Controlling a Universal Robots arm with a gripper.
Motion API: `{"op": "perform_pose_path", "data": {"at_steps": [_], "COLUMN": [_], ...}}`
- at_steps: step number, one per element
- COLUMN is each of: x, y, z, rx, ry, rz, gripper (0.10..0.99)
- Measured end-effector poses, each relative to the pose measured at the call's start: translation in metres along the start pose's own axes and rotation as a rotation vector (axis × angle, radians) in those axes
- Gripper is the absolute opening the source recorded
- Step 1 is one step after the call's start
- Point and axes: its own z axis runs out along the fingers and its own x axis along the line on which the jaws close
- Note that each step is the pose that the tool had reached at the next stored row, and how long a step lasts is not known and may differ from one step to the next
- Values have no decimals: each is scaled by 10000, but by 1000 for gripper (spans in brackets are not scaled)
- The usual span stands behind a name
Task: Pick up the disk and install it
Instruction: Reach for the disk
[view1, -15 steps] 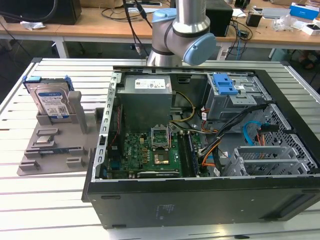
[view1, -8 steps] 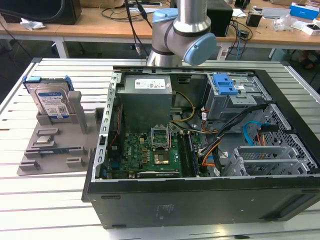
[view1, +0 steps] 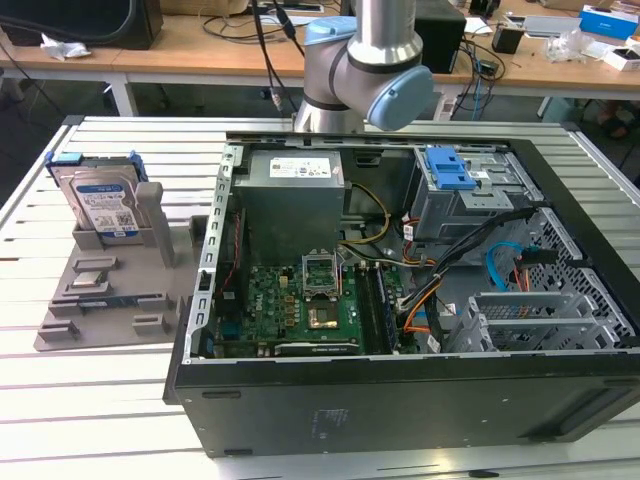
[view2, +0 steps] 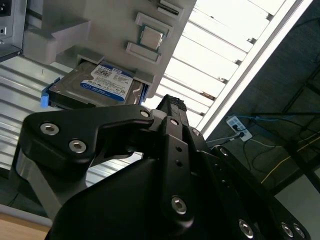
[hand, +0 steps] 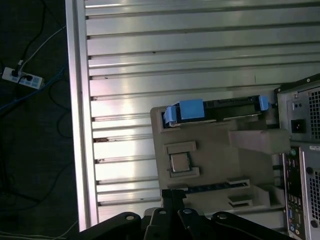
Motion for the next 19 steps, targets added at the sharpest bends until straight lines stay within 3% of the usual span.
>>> {"op": "perform_pose_path", "data": {"at_steps": [8, 19], "x": [-57, -165], "y": [16, 112], "z": [2, 9], "rx": [0, 0], "ry": [0, -1], "rz": [0, 1], "gripper": [106, 106]}}
